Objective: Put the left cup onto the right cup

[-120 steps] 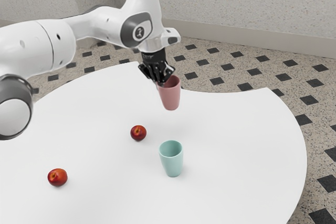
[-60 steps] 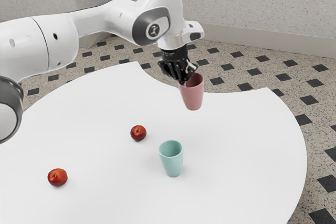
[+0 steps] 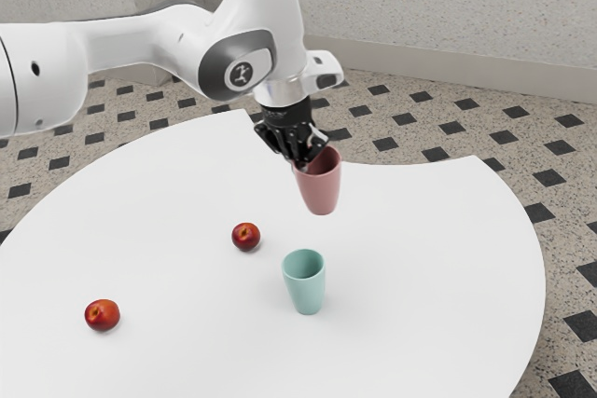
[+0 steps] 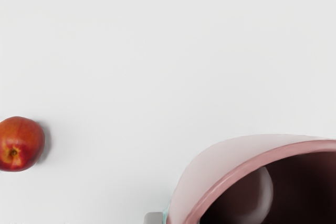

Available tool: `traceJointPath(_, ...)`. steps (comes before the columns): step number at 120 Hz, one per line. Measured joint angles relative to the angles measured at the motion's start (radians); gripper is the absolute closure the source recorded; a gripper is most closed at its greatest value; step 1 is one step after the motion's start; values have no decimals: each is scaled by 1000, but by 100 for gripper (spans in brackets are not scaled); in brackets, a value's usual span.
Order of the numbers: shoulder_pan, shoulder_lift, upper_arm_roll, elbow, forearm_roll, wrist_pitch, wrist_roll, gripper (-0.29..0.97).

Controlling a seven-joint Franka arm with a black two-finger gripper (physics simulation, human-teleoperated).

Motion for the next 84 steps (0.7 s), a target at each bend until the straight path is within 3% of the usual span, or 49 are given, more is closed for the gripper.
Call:
traceJointPath(44, -11, -68, 0, -169, -5, 72, -77, 78)
traceJointPath(84, -9, -69, 5, -212, -89, 60, -132, 78)
